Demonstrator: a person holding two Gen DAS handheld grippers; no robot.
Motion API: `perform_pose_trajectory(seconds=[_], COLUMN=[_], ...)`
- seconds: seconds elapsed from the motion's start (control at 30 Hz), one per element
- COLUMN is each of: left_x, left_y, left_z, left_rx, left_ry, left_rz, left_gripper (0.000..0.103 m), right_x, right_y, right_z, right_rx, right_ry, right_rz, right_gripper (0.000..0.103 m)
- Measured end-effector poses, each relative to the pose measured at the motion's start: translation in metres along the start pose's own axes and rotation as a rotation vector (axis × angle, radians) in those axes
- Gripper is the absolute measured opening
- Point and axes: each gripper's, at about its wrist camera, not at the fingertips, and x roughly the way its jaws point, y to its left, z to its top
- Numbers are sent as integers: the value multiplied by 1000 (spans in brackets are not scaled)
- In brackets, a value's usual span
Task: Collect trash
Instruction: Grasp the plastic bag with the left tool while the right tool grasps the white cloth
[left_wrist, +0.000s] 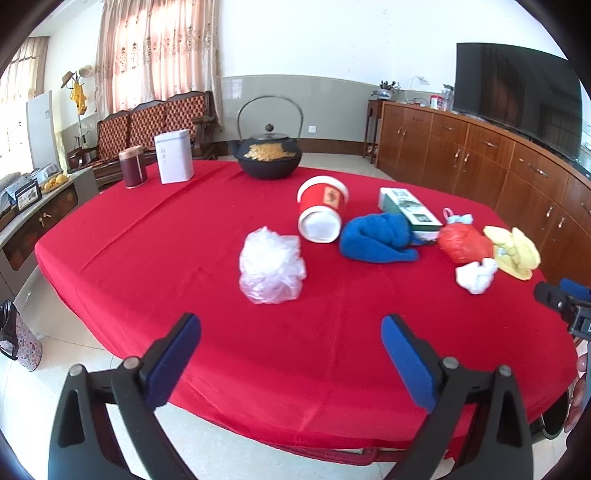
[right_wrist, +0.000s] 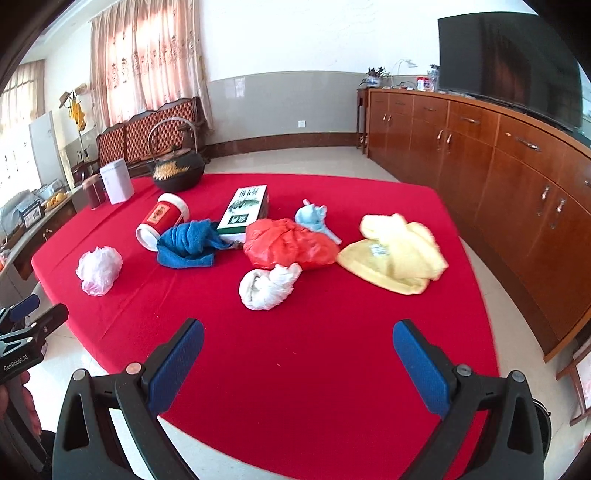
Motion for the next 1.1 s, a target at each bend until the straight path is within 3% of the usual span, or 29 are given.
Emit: perform_pose_trajectory(seconds=[0.3,0.7,0.8,0.93,1.1], left_x=[38,84,91,97,85], left_y=[12,29,24,19,11], left_z=[12,26,28,26,24], left_rx=[1,-47,-32,-16,9], left_ry=[39,98,113,143,131], left_rz=[-7,-60,-68,-111,-129], left_gripper=[99,86,79,44,40], right_x=[61,110,115,116,111], right_y=[16,23,25,27,24], right_z=[8,15,17,20,17], right_rx=[12,8,6,3,0], right_ry=[84,165,172,172,154], right_rz=[-2,-4,0,9,14], right_gripper=[91,70,63,50,46])
